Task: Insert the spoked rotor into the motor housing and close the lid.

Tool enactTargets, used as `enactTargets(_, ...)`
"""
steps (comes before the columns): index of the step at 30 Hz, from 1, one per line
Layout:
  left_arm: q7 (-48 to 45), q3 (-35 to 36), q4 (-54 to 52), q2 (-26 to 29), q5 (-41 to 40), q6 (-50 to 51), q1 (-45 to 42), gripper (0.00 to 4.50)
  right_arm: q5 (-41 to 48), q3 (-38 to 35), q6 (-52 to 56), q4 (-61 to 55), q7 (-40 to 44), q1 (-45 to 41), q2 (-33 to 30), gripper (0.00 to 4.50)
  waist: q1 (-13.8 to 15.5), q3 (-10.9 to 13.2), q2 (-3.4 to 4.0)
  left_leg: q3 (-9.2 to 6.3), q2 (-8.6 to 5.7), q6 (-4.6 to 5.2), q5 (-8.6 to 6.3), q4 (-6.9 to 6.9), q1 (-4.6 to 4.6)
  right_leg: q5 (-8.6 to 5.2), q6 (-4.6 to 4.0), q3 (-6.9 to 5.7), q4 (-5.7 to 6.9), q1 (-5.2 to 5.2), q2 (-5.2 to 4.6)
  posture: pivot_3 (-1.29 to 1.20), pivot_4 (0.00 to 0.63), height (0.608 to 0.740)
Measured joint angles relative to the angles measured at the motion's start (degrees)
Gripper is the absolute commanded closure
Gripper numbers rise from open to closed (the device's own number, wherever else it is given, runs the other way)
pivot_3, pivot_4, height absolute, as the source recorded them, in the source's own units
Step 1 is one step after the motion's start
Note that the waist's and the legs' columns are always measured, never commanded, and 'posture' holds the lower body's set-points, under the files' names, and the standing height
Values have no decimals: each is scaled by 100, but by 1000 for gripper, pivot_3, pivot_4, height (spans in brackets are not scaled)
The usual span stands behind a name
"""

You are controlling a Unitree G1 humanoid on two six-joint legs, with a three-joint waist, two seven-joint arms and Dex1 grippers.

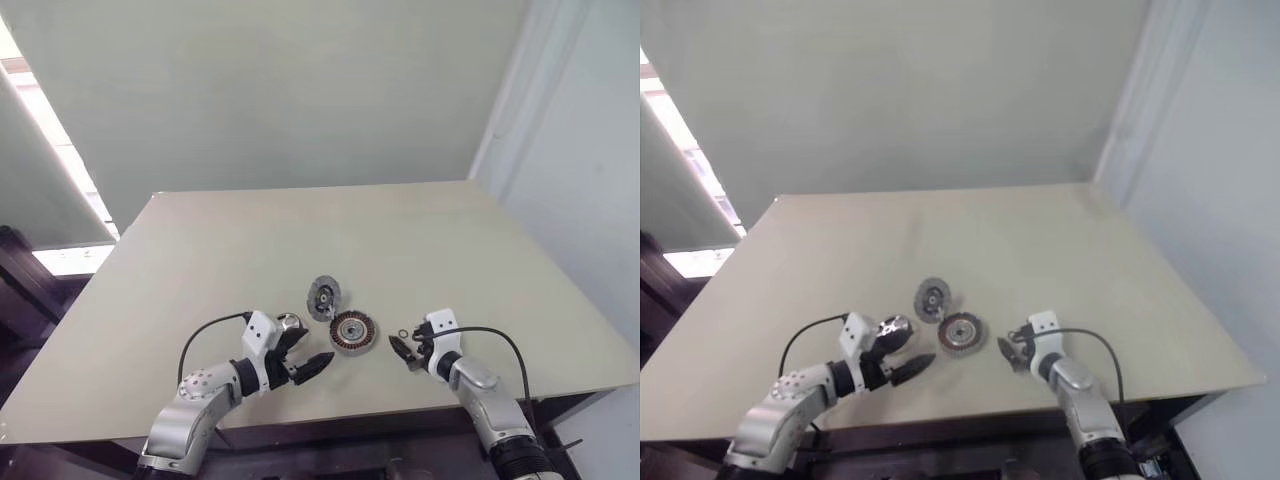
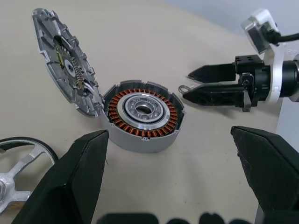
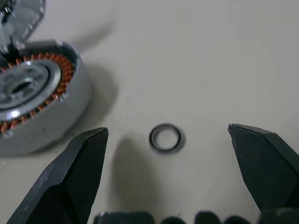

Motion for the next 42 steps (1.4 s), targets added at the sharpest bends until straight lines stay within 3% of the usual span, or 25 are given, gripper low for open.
enactTargets(10, -5, -6, 6, -4, 50, -4, -17, 21, -95, 24, -66, 248, -2, -186, 80, 0, -11, 0, 0, 4, 6, 0, 0, 2, 12, 0, 0, 2, 3, 7, 3, 0, 0, 740)
enactTargets(13, -5, -7, 6, -4, 52, -6, -18, 0, -133, 36, -80, 284, -3, -208, 90, 577, -13, -1, 0, 5, 6, 0, 0, 1, 12, 0, 0, 2, 2, 7, 3, 0, 0, 740)
enactTargets(22, -3, -8, 8, -11, 53, -21, -19, 0, -146, 71, 7, 309, 21, -221, 77, 3751, -11, -1, 0, 3, 6, 0, 0, -2, 12, 0, 0, 2, 2, 6, 3, 0, 0, 740)
enactTargets(42, -30, -25, 297, -20, 55, -76, -234, 0, -47, -174, 51, -315, -225, -253, 248, 3790, -8, 0, 2, 1, 3, 0, 0, -3, 7, 0, 0, 2, 2, 2, 3, 0, 0, 740)
